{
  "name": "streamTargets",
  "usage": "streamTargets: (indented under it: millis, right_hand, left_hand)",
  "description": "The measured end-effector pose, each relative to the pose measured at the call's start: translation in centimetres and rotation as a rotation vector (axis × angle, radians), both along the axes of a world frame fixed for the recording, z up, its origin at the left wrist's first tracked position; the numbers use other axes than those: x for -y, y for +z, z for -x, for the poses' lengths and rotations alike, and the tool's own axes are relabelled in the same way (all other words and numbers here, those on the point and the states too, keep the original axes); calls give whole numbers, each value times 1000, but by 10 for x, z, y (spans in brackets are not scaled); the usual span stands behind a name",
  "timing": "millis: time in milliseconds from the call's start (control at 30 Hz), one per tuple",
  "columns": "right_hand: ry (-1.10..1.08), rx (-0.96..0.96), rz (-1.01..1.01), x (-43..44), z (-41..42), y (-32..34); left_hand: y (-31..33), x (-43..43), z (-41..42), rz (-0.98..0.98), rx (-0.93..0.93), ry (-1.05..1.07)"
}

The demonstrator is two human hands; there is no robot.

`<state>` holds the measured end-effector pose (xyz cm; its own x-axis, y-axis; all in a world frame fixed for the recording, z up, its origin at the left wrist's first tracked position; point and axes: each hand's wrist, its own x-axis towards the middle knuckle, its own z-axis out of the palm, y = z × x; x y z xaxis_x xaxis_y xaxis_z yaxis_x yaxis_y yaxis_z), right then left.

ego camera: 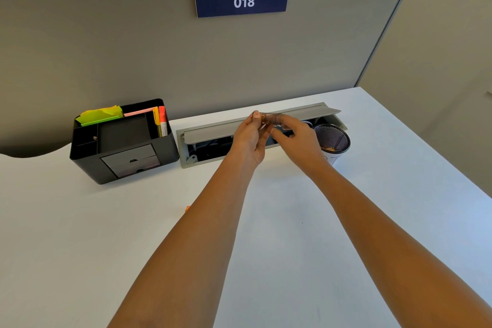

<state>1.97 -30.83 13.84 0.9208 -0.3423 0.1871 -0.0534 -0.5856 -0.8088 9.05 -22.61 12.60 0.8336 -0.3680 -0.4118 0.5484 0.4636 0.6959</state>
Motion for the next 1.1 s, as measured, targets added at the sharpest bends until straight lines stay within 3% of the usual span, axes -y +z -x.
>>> streamTargets:
  millis: [267, 567, 733, 867, 1100]
  right_hand:
    - [-67, 27, -123, 6, 4, 0]
    - [-67, 54, 147, 8, -1, -10]
    - [-76, 37, -42, 6, -1, -2]
    - [-215, 84, -198, 12, 5, -4]
    - [-153, 219, 113, 36, 7, 3]
  left_hand:
    - [10, 6, 7, 17, 7, 49]
    - [10, 6, 10, 18, 23, 43]
    - [14, 6, 12, -1, 24, 47]
    - [17, 9, 13, -53, 75, 75]
    - [23, 22, 15, -123, 178, 48]
